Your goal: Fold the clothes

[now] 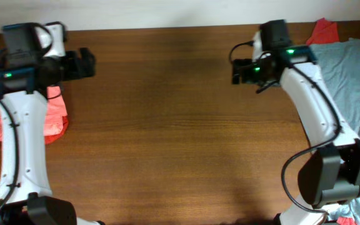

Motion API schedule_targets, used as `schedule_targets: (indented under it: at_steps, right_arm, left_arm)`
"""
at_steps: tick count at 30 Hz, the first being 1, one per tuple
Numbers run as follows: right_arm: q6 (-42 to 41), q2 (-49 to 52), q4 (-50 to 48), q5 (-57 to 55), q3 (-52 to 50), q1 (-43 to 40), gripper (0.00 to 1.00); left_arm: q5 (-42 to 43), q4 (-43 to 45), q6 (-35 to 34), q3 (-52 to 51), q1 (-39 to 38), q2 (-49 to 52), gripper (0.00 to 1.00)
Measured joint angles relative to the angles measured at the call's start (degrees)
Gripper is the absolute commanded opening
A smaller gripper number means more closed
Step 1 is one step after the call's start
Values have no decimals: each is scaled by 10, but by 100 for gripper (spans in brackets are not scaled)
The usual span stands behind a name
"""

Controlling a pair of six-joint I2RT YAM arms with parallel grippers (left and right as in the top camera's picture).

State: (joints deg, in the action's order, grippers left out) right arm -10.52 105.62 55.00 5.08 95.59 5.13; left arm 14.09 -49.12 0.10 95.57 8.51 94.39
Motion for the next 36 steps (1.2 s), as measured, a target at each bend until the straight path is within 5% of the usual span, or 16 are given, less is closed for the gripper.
schedule_targets:
  at_steps: [8,16,22,29,36]
  right_arm:
    - [31,-3,152,19,2,-52,98]
    - [64,-72,193,24,-2,-53,95]
    - [64,-250,155,26,-93,-42,94]
    - [41,-619,29,-41,-377,55,99]
    - [28,-848,52,-70,-458,62,99]
  left_arm:
    - [-6,-71,4,0,-44,0,99]
    - [-25,-137,4,-8,-44,-19,99]
    - [-30,-123,6,-91,-44,-148,99]
    - [-32,-5,18,-346,-44,-452,99]
    - [-32,-45,20,-416,-44,-615,99]
